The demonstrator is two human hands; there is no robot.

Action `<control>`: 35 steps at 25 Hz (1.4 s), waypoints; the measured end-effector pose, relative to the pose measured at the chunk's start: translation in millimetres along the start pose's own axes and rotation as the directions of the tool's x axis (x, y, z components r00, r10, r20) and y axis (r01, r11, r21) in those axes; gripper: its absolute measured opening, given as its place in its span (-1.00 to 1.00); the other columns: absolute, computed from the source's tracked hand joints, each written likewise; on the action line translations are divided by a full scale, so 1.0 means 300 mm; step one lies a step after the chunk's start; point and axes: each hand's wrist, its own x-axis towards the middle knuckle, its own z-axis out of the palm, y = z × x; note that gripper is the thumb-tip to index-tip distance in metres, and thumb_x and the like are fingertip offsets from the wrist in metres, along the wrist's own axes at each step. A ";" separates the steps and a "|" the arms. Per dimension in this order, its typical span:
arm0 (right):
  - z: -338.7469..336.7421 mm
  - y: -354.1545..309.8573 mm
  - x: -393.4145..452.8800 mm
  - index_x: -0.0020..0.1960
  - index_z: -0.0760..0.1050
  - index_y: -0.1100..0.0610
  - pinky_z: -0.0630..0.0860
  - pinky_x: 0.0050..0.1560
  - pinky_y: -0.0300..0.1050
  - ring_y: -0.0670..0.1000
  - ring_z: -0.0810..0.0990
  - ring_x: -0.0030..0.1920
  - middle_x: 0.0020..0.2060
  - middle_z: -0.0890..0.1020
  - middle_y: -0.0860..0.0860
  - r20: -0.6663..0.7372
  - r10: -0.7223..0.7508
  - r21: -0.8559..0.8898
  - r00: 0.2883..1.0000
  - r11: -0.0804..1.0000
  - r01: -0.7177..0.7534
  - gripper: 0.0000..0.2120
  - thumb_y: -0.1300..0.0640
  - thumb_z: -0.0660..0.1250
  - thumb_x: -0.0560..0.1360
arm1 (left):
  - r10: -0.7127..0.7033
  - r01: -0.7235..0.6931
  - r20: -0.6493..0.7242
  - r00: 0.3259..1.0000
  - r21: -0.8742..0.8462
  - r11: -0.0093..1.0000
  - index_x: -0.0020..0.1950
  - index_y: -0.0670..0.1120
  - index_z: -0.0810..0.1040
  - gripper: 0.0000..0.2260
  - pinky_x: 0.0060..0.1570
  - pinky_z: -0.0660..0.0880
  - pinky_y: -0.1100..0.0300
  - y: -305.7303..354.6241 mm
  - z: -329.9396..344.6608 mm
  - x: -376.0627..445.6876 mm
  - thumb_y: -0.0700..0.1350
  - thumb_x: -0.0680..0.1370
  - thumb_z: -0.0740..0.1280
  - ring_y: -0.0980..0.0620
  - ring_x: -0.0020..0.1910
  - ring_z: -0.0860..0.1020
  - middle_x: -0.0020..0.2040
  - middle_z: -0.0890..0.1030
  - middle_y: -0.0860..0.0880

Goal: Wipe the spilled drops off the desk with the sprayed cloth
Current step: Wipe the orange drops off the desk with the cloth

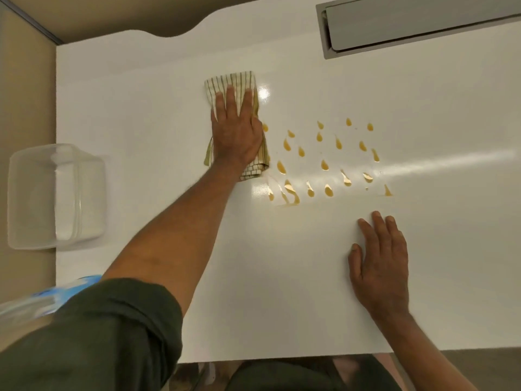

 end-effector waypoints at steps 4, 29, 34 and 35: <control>-0.008 -0.008 -0.005 0.61 0.32 0.16 0.16 0.67 0.20 0.19 0.13 0.70 0.66 0.27 0.13 0.017 0.009 -0.009 1.000 1.000 -0.009 -0.47 0.03 0.12 0.67 | 0.196 -0.196 0.000 0.981 -0.005 0.981 0.68 -0.02 0.22 -0.45 0.60 0.14 -0.24 0.068 0.024 -0.161 -0.02 0.67 0.05 -0.33 0.67 0.10 0.68 0.17 -0.24; -0.028 -0.020 -0.007 0.61 0.33 0.14 0.14 0.68 0.18 0.18 0.16 0.69 0.66 0.28 0.12 0.013 0.022 0.030 1.000 0.999 -0.022 -0.48 0.03 0.13 0.67 | 0.306 -0.304 0.072 0.949 -0.036 0.952 0.67 -0.13 0.23 -0.44 0.57 0.22 -0.25 -0.009 0.060 -0.764 -0.02 0.67 0.13 -0.30 0.68 0.10 0.68 0.18 -0.23; -0.013 -0.014 -0.006 0.60 0.34 0.15 0.16 0.67 0.19 0.20 0.17 0.69 0.65 0.29 0.14 -0.028 0.011 0.016 1.000 1.000 -0.010 -0.49 0.06 0.15 0.67 | 0.022 -0.023 0.018 1.000 0.054 0.998 0.61 -0.23 0.32 -0.48 0.55 0.26 -0.28 -0.236 0.006 -0.485 -0.04 0.68 0.10 -0.41 0.61 0.23 0.61 0.29 -0.34; -0.011 -0.016 -0.010 0.61 0.34 0.15 0.16 0.67 0.19 0.20 0.17 0.69 0.65 0.29 0.14 -0.032 0.008 0.009 0.999 1.000 -0.008 -0.49 0.06 0.15 0.67 | -0.023 0.022 0.012 1.000 0.047 0.999 0.63 -0.22 0.29 -0.46 0.57 0.22 -0.27 -0.235 -0.005 -0.384 -0.01 0.68 0.07 -0.40 0.62 0.20 0.62 0.26 -0.34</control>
